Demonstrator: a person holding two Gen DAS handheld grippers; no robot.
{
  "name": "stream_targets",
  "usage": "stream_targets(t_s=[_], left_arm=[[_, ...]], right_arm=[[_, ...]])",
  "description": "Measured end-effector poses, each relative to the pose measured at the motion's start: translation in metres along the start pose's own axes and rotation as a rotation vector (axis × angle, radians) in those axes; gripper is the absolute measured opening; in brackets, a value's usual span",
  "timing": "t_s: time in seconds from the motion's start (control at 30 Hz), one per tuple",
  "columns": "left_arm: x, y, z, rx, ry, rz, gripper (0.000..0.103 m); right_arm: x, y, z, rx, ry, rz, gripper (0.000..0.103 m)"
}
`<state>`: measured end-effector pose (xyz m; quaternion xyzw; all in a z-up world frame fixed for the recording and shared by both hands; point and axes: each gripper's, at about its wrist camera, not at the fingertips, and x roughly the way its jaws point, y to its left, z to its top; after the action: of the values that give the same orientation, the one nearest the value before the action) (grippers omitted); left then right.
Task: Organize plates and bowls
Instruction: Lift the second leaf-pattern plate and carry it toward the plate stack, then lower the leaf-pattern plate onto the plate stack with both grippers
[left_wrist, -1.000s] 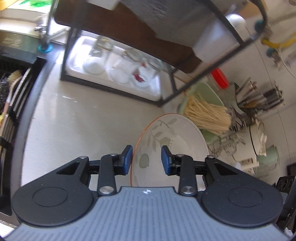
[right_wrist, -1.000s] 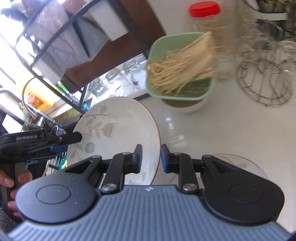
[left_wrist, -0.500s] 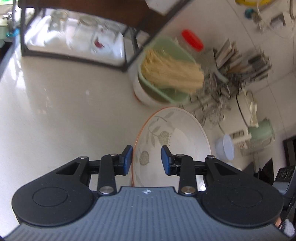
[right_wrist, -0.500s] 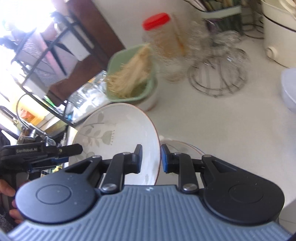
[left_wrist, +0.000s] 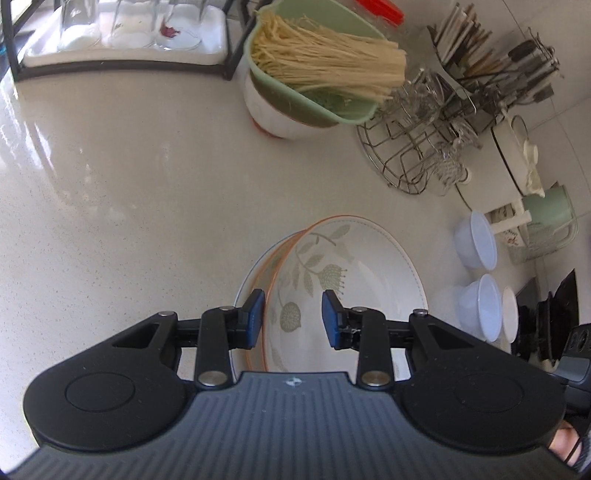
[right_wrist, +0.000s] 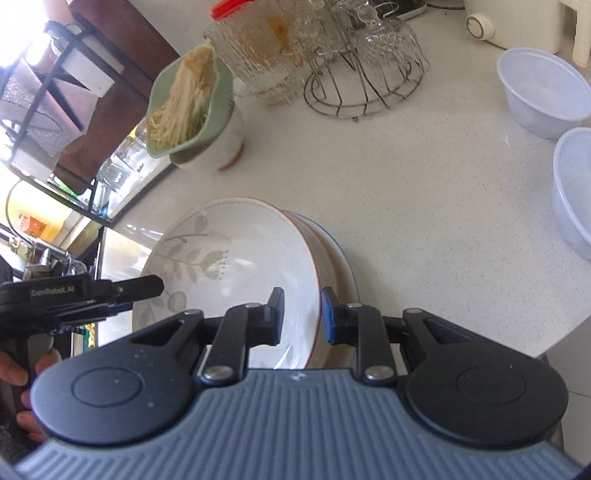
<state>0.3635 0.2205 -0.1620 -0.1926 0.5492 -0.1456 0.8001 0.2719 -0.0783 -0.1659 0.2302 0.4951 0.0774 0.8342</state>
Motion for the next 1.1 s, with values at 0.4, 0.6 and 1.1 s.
stream_targets(t_s=[0.4,0.6,1.1], left_arm=[[0.021,-0.002,-0.004,0.039,0.063,0.045,0.037],[0.020,-0.006,-0.001,0.031,0.093,0.066,0.040],[-0.010,-0.020,-0.003,0.051,0.085,0.129,0.040]], right_arm=[[0.003,0.002,-0.006,-0.081,-0.002,-0.051,0.024],[0.000,-0.002,-0.005,-0.053,-0.016,-0.033,0.024],[0.006,-0.007,-0.007,-0.063,-0.010,0.011,0.024]])
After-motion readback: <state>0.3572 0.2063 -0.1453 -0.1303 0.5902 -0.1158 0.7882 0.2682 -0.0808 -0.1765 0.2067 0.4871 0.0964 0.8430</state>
